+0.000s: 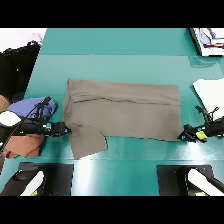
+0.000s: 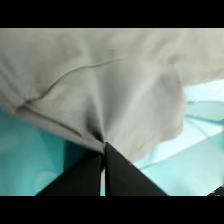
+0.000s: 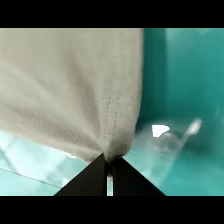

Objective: Fold the shirts.

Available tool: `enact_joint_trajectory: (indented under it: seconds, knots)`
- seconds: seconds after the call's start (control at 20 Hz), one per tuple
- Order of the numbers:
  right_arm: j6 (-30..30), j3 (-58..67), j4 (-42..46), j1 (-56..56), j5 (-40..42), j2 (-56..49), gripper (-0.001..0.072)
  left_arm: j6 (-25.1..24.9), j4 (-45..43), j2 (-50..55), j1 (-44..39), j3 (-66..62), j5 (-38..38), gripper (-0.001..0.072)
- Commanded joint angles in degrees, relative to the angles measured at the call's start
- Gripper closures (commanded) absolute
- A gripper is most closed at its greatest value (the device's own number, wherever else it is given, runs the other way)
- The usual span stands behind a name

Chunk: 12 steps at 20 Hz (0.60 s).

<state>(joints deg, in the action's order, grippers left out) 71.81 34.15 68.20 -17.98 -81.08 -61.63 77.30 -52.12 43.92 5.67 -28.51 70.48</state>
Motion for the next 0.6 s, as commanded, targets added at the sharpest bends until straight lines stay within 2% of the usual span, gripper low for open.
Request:
enact_joint_trajectory:
  seconds: [0.0, 0.15, 0.25, 0.4, 0.55]
  knots:
    - [-0.09, 1.86, 6.54, -0.13, -5.44, 5.51, 0.0697, 4.20, -4.72, -8.83, 0.02, -0.04, 7.63, 0.0684]
    - [-0.09, 1.81, 6.99, -2.27, -9.90, 13.53, 0.0698, 8.79, -3.96, -16.72, 0.02, -0.17, 18.14, 0.0684]
    - [0.90, 2.08, 6.86, -2.69, -10.38, 17.35, 0.0698, 9.75, -3.63, -19.23, 0.02, -1.99, 21.53, 0.0684]
    - [2.34, 6.95, 6.78, 1.46, -8.33, 15.28, 0.0698, 8.79, -3.63, -17.16, 0.02, -6.45, 13.81, 0.0684]
    - [3.98, 15.39, 6.80, 7.63, -3.74, 6.51, 0.0698, 4.17, -3.61, -8.00, 0.02, -10.27, 3.65, 0.0683]
